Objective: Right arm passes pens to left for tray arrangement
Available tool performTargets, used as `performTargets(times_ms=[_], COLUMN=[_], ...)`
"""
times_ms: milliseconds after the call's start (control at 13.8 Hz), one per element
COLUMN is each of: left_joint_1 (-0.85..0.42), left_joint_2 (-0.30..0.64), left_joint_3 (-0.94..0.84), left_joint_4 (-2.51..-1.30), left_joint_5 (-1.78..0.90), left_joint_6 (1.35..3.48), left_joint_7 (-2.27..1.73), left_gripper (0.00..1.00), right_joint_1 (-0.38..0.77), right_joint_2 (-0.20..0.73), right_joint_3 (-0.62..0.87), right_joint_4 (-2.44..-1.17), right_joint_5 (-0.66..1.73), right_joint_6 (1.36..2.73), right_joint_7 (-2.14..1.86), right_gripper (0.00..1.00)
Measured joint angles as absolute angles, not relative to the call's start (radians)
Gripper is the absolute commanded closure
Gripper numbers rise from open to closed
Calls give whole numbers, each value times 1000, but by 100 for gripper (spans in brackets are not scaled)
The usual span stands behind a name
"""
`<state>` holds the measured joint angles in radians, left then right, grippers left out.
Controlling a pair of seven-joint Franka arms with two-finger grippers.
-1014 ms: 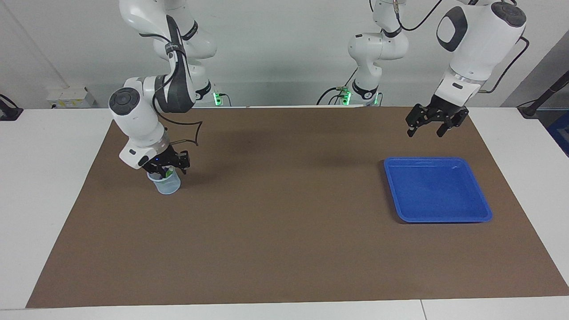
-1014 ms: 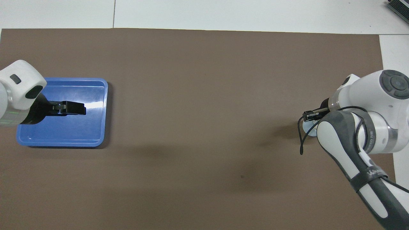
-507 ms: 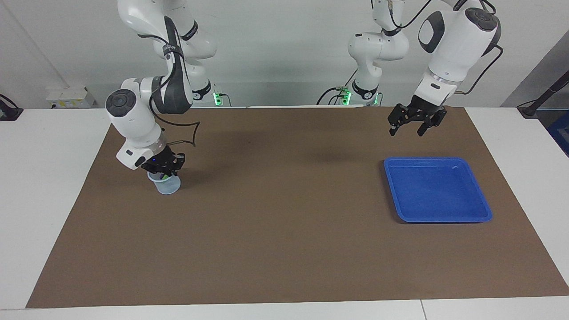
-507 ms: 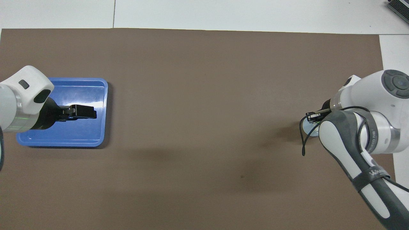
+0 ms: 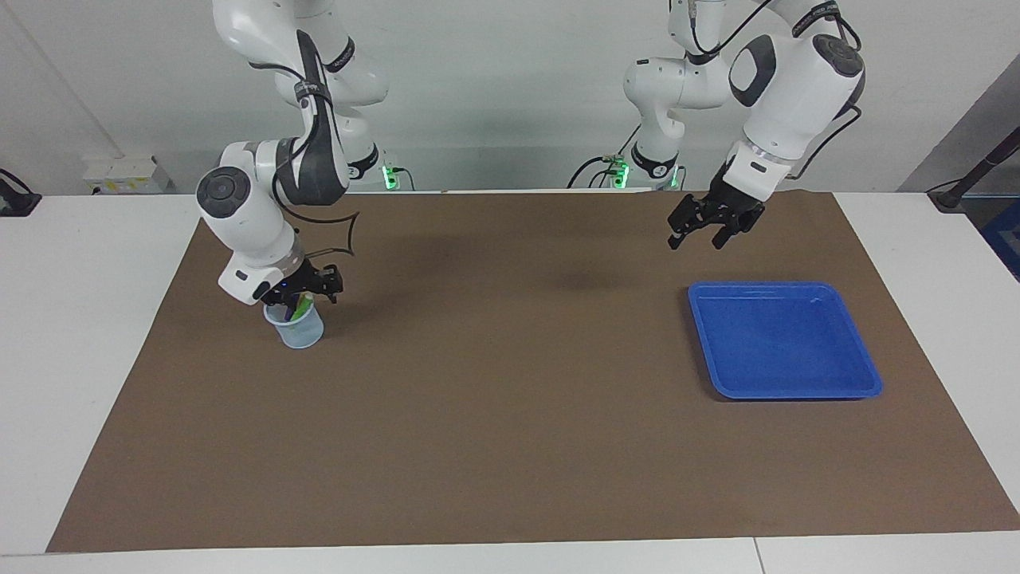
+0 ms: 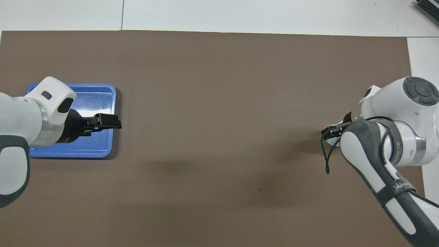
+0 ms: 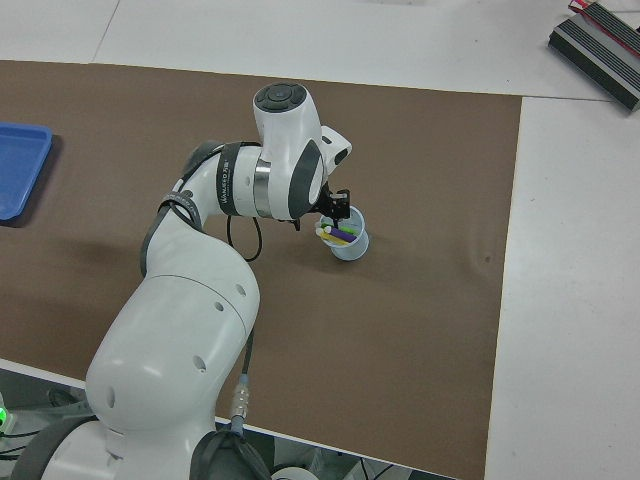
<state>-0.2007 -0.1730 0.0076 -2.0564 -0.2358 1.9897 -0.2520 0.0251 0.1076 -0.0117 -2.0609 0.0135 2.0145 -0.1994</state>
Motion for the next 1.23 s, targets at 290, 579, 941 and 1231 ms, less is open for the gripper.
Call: performTargets(times_ms=[290,579,941,1231], left_joint_1=[-203,-202,-198,-198], left_joint_2=[-174,-174,-174,-174], left_joint_3=[14,20,25,25], left_joint_4=[-2061,-2061,-2061,-2061], left_joint_5=[-239,-241,-241,-241], left_joint_6=[1997,2000,2004,2005], left_joint_7=[-272,-274,-274,-274], left_gripper=[0,0,0,0], right_joint_1=[1,0,-3,-9], right_joint_2=[104,94,90,90], right_joint_3=[-14,-13,-14,-15], right_joint_4=[-2060,-2050,-2044,-2041], right_joint_5=[13,13,12,12], right_joint_6=[1981,1966,1966,1966], right_joint_7=[-241,-254,-263,-292], right_gripper=[70,74,100,100])
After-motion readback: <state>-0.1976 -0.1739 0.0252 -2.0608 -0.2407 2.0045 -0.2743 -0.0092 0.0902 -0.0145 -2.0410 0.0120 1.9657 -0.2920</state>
